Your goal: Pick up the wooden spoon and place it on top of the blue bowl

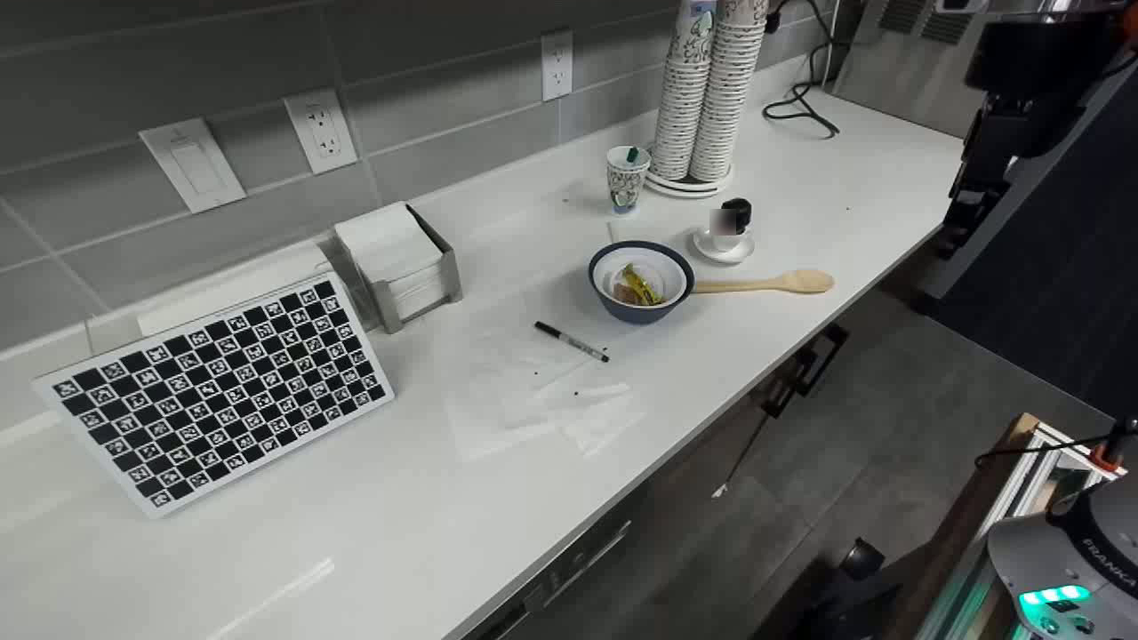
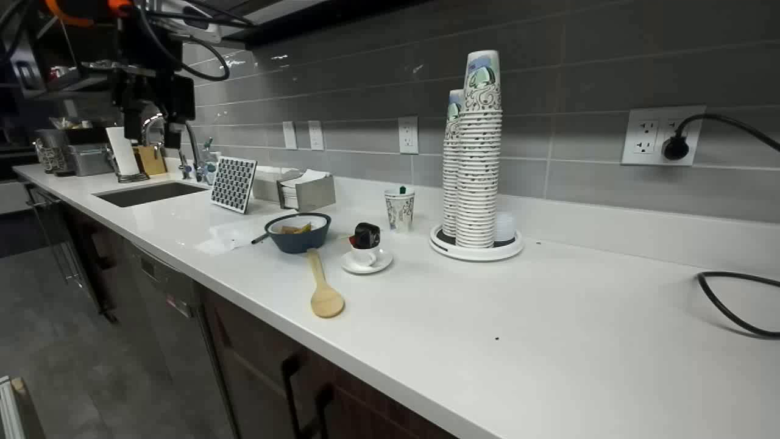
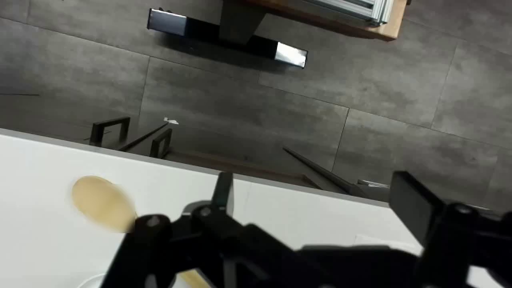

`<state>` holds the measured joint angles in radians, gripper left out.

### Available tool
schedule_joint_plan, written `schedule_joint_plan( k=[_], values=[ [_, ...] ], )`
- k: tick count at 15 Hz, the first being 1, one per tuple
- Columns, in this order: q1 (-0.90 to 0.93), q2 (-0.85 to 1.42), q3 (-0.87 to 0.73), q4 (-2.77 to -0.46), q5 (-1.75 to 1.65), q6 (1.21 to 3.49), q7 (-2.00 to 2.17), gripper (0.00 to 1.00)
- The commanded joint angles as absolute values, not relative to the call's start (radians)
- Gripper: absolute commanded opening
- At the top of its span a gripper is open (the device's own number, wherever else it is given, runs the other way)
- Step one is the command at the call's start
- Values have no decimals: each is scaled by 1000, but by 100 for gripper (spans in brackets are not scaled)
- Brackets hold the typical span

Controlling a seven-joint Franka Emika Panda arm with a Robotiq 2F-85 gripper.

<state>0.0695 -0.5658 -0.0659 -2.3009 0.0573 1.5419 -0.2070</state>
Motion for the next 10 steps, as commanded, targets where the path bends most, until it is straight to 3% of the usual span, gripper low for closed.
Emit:
schedule_joint_plan(
  k=[1,10],
  values=[
    [59,-565,-57,-2299,61,1539,-211,100],
    [60,-557,-47,-2298,55,1595,-207,100]
  ],
)
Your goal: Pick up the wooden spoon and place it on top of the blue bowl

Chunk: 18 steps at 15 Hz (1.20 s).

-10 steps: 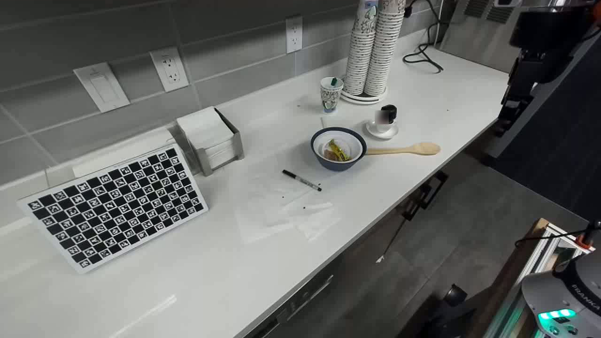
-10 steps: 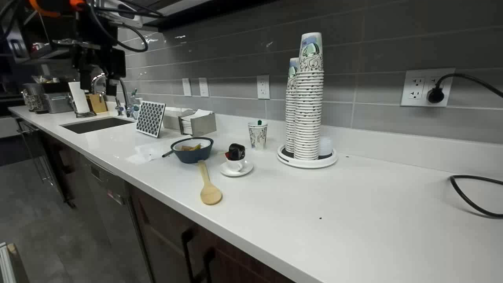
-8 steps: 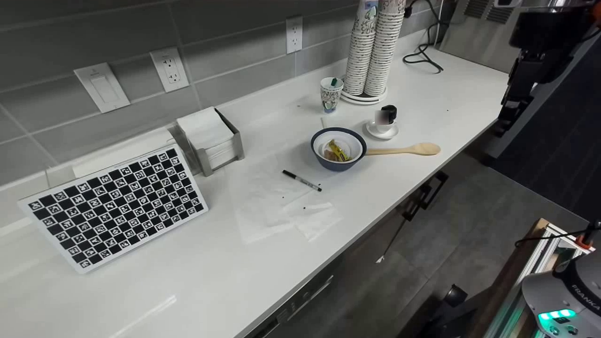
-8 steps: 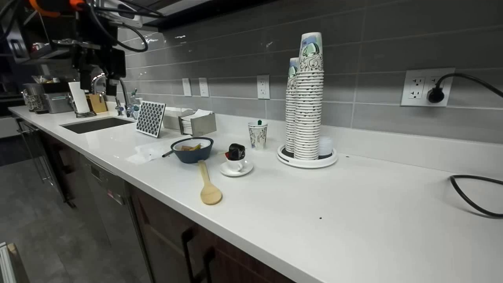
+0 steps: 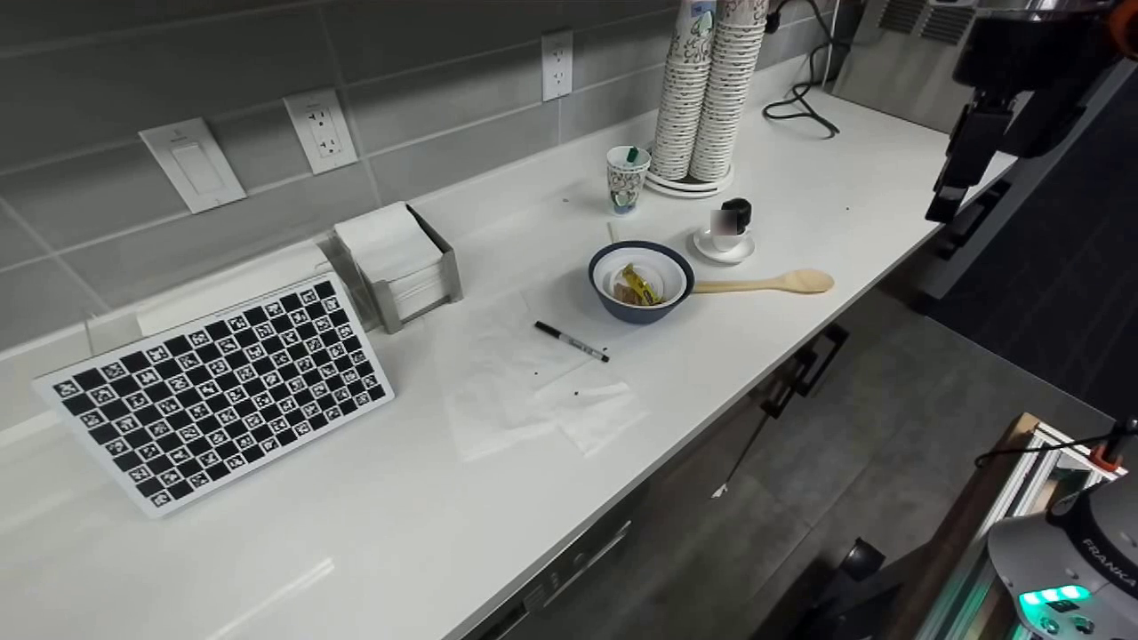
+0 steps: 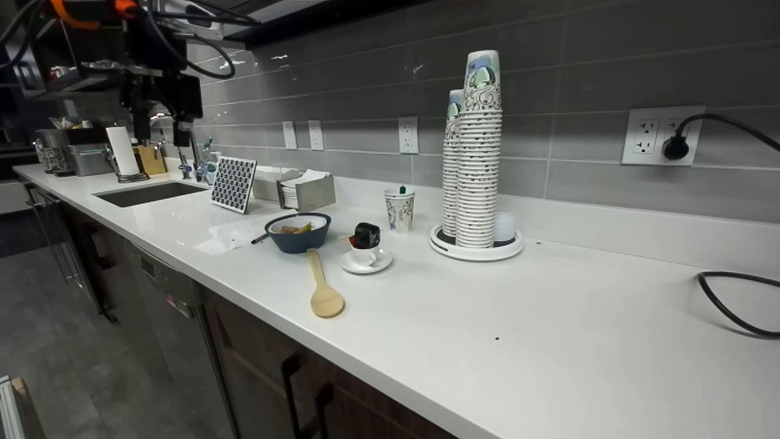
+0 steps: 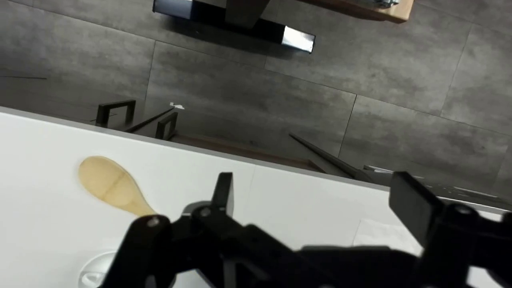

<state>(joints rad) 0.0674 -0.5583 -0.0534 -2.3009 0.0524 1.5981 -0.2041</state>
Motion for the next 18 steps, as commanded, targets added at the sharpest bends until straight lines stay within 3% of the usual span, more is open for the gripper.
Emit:
schedule_joint_plan(
  k=[1,9,15,18],
  values=[
    [60,-552,-45,-2298,55,1607,-207,100],
    [60,-540,-44,-2298,55,1616,-207,100],
    [83,-432,-73,-2349,34,2094,-396,100],
    [86,-340,-84,-2373,-14,2179,-545,100]
  ],
)
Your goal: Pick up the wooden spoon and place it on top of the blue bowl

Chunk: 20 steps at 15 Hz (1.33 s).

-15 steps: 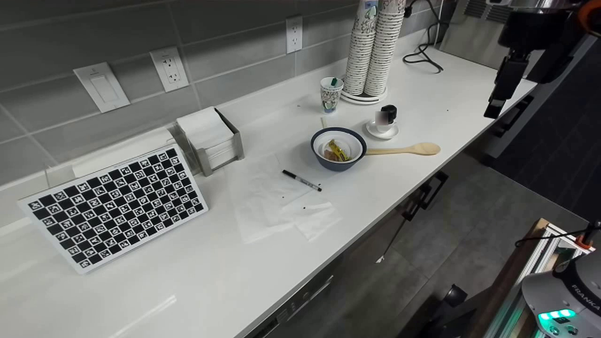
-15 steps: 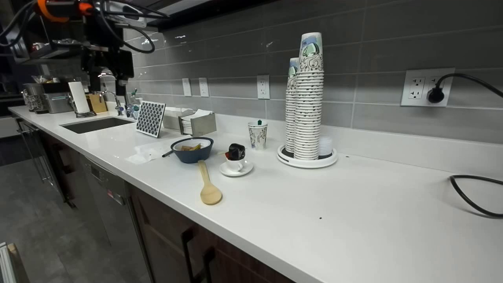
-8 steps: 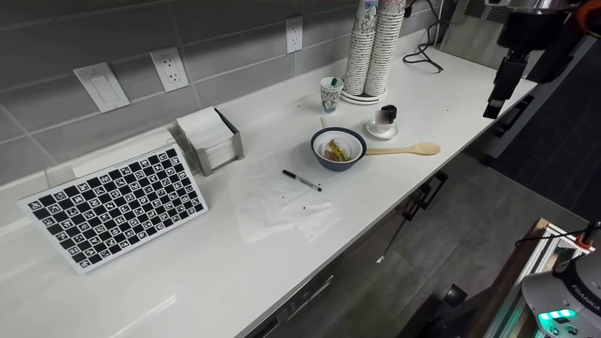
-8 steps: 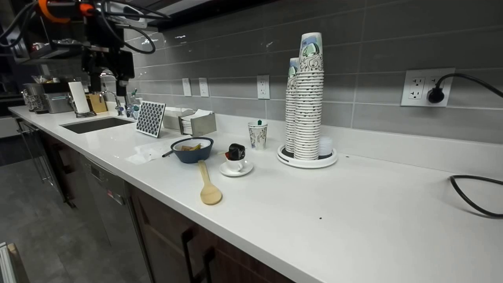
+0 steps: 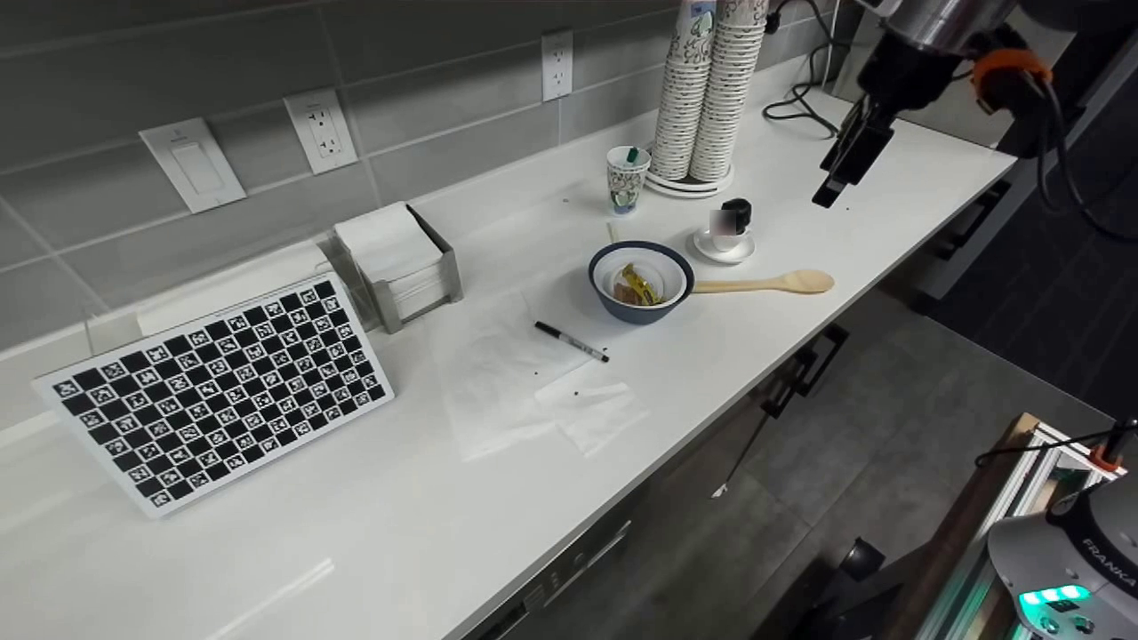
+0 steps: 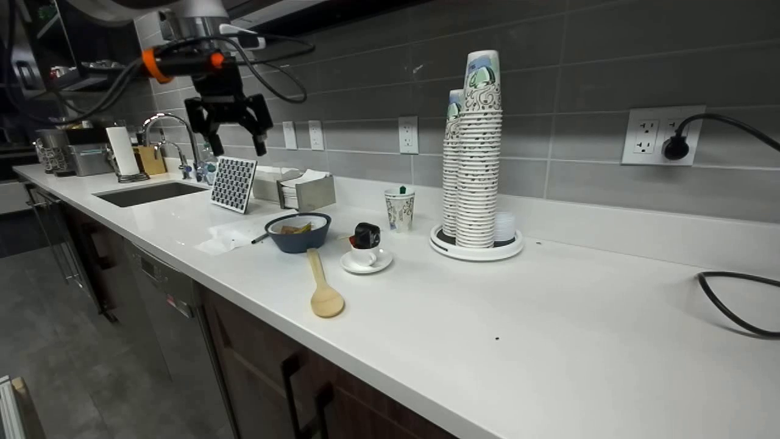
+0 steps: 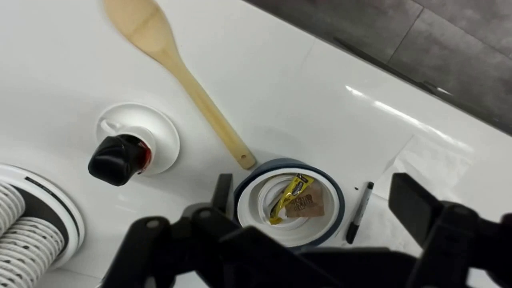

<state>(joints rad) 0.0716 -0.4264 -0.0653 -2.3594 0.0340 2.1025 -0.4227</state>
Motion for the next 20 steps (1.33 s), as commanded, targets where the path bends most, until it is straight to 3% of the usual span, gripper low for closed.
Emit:
schedule_joint_plan(
  k=[1,11,20],
  values=[
    [75,-305,-81,-2378,-48,2187,-574,100],
    [70,-241,-69,-2384,-51,2240,-591,100],
    [49,86,-44,-2307,-39,2442,-648,100]
  ],
)
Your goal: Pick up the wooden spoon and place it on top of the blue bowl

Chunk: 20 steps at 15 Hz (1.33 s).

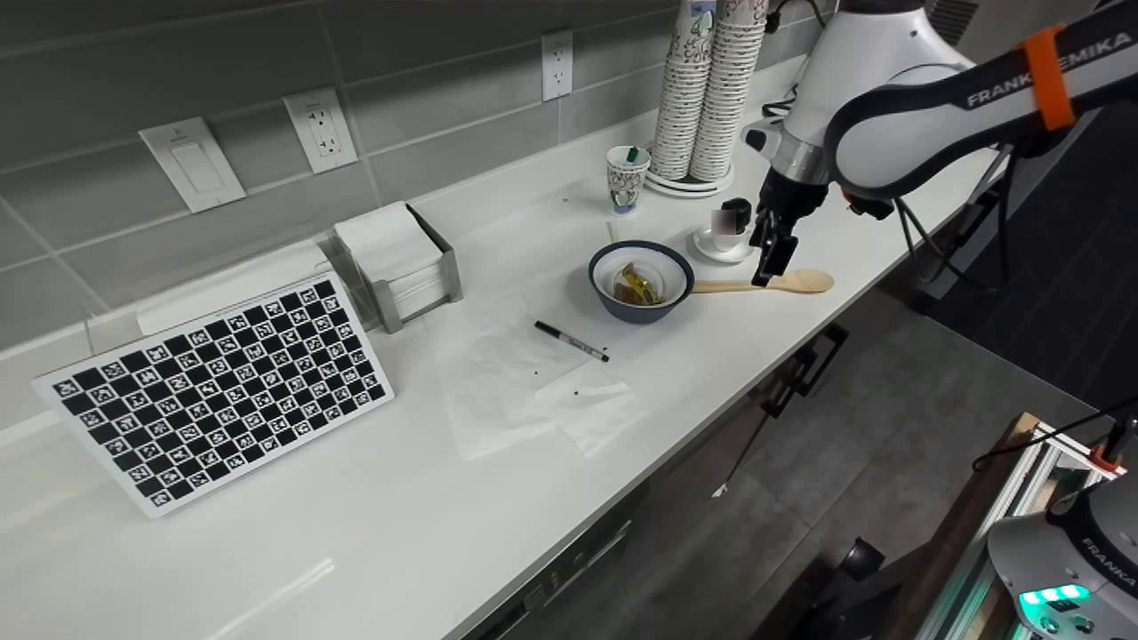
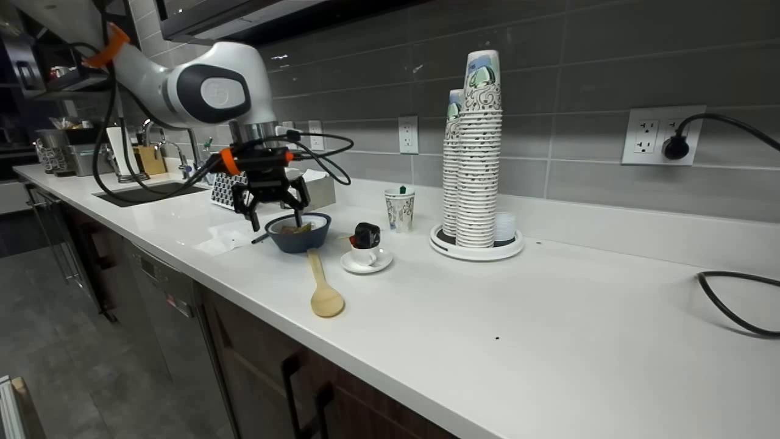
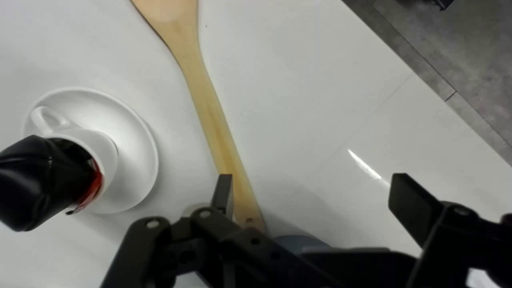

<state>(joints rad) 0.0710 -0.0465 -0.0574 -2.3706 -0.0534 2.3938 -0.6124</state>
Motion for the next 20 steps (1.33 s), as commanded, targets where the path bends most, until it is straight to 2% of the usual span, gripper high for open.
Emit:
schedule_joint_plan(
  k=[1,3,4,7,12,15,16,17,20],
  values=[
    [39,130,-41,-2288,-41,2452,-654,100],
    [20,192,-38,-2230,-67,2397,-594,100],
    [18,121,-24,-2310,-59,2439,-612,100],
    [-1,190,-22,-2255,-63,2429,-608,100],
    [-63,290,6,-2229,-32,2586,-776,100],
    [-104,354,23,-2195,-31,2599,-836,100],
    [-113,372,26,-2183,-37,2595,-841,75],
    [-123,385,33,-2168,-35,2584,-851,74],
    [-143,373,51,-2144,-24,2520,-880,53]
  ],
)
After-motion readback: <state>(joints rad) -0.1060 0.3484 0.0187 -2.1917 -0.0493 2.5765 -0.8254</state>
